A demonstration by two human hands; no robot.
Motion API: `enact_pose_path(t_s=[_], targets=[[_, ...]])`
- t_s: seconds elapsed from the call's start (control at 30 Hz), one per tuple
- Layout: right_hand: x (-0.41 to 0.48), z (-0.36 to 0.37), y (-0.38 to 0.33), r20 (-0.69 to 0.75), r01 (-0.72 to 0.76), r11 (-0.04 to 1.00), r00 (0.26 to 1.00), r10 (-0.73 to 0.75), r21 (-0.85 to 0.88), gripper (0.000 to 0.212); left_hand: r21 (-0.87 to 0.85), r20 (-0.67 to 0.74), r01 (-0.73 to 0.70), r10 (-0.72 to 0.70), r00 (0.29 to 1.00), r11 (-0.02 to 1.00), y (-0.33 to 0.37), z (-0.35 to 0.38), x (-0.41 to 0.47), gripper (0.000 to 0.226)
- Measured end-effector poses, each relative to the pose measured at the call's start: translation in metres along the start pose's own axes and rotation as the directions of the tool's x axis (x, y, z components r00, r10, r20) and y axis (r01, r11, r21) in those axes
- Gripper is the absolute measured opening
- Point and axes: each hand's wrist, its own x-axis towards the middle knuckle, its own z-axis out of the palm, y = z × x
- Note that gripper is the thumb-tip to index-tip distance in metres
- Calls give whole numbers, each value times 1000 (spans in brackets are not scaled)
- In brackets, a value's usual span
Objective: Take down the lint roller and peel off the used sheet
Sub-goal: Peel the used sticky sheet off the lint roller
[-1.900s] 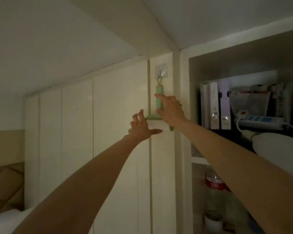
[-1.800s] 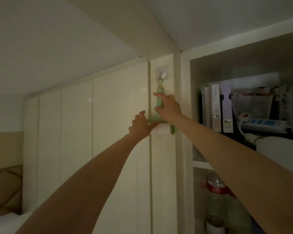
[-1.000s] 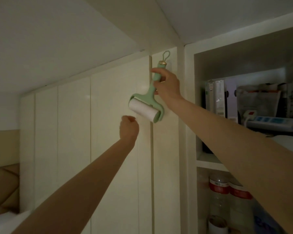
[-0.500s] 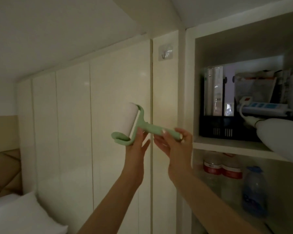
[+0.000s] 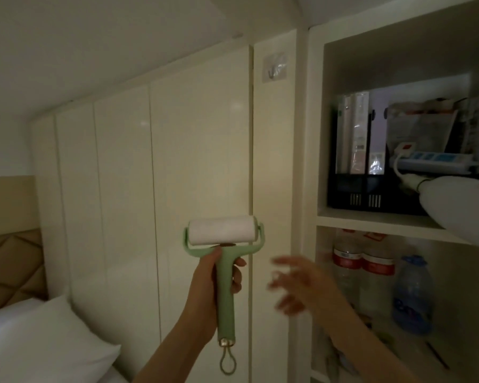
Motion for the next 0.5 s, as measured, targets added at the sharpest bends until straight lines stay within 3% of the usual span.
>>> enact_pose_path(t_s=[0.07, 0.17, 0.33, 0.43, 0.5], targets=[[9, 1, -5, -98, 147, 984, 986, -137, 101, 51, 80, 50, -9, 5, 999, 997, 0, 4, -10, 31], [13, 3, -15, -81, 260, 955, 965, -250, 146, 62, 185, 81, -28, 13, 997, 982, -2, 10, -21, 35], [7, 6, -16, -66, 378, 915, 926, -372, 140, 37, 240, 74, -43, 26, 997, 970, 0, 13, -32, 39], [6, 10, -16, -145, 366, 917, 927, -346, 155, 15, 212, 68, -29, 15, 998, 977, 3, 15, -38, 37], [6, 12, -18, -142, 330, 926, 941, -308, 180, 16, 181, 34, -22, 16, 999, 983, 4, 16, -41, 35]])
